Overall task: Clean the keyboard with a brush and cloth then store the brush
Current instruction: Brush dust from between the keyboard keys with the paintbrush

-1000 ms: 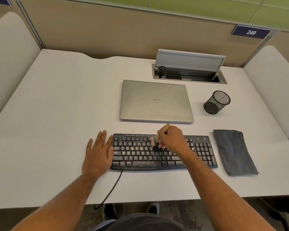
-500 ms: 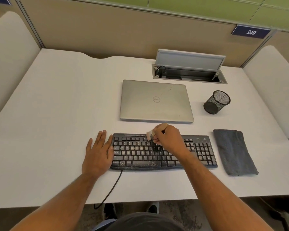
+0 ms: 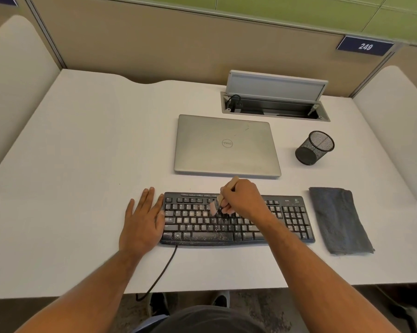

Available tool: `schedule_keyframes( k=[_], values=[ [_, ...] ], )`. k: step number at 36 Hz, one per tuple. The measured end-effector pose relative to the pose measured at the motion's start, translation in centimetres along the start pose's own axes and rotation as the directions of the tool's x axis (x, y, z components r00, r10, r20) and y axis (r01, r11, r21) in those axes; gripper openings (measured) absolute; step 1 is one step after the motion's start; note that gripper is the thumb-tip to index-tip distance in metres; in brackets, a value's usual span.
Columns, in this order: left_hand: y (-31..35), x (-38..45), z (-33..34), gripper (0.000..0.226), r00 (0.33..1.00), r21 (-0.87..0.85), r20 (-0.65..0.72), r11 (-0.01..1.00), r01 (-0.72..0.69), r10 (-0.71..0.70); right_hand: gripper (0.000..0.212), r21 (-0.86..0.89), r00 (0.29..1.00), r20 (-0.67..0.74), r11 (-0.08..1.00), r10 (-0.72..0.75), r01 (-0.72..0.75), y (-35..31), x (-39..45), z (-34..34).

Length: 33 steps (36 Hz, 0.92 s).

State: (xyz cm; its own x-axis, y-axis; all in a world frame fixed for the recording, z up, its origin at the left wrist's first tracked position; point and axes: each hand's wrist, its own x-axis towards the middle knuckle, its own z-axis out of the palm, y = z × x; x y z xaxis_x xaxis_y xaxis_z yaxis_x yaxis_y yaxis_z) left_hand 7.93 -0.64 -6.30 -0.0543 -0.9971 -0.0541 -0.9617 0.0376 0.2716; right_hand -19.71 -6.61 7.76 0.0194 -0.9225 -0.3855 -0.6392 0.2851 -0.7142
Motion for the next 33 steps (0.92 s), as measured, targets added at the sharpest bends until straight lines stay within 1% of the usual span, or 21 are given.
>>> schedule_keyframes(
  k=[3,4,7,9,11,13,14,16,19,20,23,25,27,30,33],
  values=[
    [0.0,0.1,0.0,0.067,1.0,-0.01,0.001,1.0,0.004,-0.004,0.035,0.026,0.996,-0.092,0.999,-0.021,0.024,0.0,0.0,0.2],
    [0.1,0.1,0.0,0.067,1.0,-0.012,0.002,1.0,0.003,-0.003,0.033,0.026,0.995,-0.095,0.999,-0.018,0.02,0.1,-0.1,0.3],
    [0.0,0.1,-0.1,0.066,1.0,-0.012,0.004,1.0,-0.001,0.001,0.031,0.008,0.999,-0.025,1.0,0.02,-0.02,0.1,-0.2,0.4],
    [0.0,0.0,-0.1,0.066,1.0,-0.011,0.006,1.0,0.002,-0.002,0.035,-0.01,0.999,0.012,0.999,0.034,-0.034,0.1,-0.1,0.1],
    [0.0,0.0,-0.1,0.066,1.0,-0.01,0.007,1.0,0.002,-0.001,0.037,-0.004,1.0,-0.026,1.0,0.018,-0.018,0.0,0.0,0.1],
    [0.0,0.0,0.0,0.066,1.0,-0.013,0.007,1.0,0.005,-0.005,0.033,0.018,0.996,-0.09,1.0,0.0,0.001,0.1,-0.1,0.2],
    [0.0,0.1,0.0,0.066,1.0,-0.013,0.006,1.0,0.006,-0.006,0.03,0.026,0.995,-0.1,1.0,0.001,0.001,0.1,-0.1,0.3],
    [0.1,0.1,-0.1,0.066,1.0,-0.005,0.007,1.0,0.004,-0.004,0.029,0.027,0.997,-0.071,1.0,0.017,-0.015,0.2,-0.2,0.4],
    [0.1,0.0,-0.1,0.067,1.0,0.005,0.01,1.0,0.006,-0.006,0.035,0.001,0.999,0.006,0.999,0.035,-0.035,0.3,-0.1,0.3],
    [0.1,0.0,-0.1,0.067,1.0,0.006,0.011,1.0,0.005,-0.006,0.035,0.007,0.999,0.012,1.0,0.03,-0.03,0.2,-0.1,0.2],
    [0.1,0.1,-0.1,0.068,1.0,0.008,0.011,1.0,0.006,-0.006,0.028,0.071,0.999,-0.028,0.997,-0.02,0.022,-0.2,-0.1,0.4],
    [0.1,0.1,-0.1,0.067,1.0,0.006,0.012,1.0,0.007,-0.007,0.025,0.084,0.998,-0.041,0.995,-0.048,0.051,-0.3,-0.1,0.7],
    [0.0,0.1,-0.1,0.067,1.0,0.009,0.01,1.0,0.004,-0.004,0.024,0.067,0.999,-0.036,0.997,-0.035,0.037,-0.2,0.0,1.1],
    [0.0,0.1,0.0,0.066,1.0,0.013,0.007,1.0,0.003,-0.004,0.026,0.047,1.0,0.009,0.999,0.012,-0.012,-0.2,0.2,1.2],
    [0.0,0.0,0.0,0.066,1.0,0.008,0.002,1.0,0.0,-0.001,0.031,0.053,1.0,0.019,0.999,0.012,-0.013,-0.4,0.4,1.0]
  ],
)
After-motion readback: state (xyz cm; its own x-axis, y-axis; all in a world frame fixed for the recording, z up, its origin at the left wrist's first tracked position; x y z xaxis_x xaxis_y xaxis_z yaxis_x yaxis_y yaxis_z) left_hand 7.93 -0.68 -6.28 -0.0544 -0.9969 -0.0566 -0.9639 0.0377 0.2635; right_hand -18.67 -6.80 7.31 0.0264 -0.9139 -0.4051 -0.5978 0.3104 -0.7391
